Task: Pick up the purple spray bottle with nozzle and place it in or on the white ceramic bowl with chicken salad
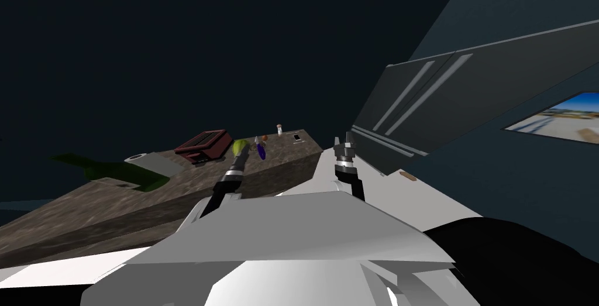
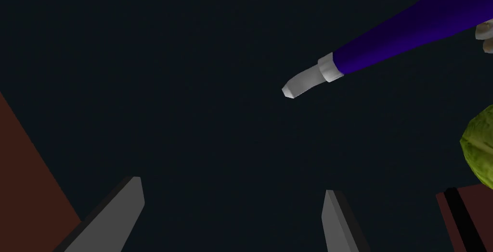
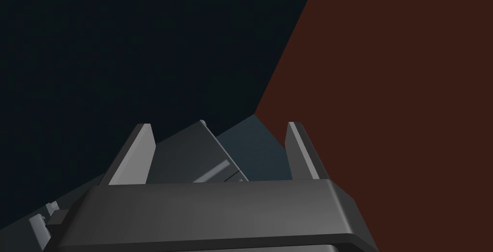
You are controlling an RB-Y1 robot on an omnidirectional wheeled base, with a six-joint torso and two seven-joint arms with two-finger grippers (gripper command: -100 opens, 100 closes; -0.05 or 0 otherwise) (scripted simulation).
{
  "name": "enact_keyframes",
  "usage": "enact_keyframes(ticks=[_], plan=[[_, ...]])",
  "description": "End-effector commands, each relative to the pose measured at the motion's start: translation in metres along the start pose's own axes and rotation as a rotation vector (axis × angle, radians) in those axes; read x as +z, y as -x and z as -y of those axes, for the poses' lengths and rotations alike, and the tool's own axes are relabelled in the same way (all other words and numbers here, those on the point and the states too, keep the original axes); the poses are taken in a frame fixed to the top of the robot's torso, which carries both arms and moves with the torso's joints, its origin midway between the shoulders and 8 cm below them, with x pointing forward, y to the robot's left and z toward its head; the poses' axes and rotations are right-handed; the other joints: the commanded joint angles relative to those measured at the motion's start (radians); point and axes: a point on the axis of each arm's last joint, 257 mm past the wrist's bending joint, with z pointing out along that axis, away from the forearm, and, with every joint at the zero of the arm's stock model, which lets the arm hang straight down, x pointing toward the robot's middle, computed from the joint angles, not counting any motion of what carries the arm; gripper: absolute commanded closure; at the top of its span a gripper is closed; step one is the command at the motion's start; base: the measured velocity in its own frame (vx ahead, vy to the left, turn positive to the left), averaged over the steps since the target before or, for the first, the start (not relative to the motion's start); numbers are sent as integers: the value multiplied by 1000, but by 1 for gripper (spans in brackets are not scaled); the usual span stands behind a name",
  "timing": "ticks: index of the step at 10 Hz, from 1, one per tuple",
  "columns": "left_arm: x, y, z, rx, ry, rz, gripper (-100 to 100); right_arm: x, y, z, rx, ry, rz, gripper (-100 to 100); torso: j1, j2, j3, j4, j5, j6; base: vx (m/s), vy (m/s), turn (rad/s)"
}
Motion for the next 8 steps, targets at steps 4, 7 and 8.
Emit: enact_keyframes(ticks=[4, 7, 8], plan=[[-9, 4, -50, 168, 129, -50, -100, 0, 0, 0, 0, 0, 0, 0, 1, 1, 0, 0, 0, 0, 21, -68, -13], [-14, 9, -72, 254, 181, -78, -100, 0, 0, 0, 0, 0, 0, 0, 0, -1, 0, 0, 0, 0, 39, -73, -7], [-18, 14, -85, 315, 212, -98, -100, 0, 0, 0, 0, 0, 0, 0, 1, -1, 0, 0, 0, 0, 40, -63, -17]])
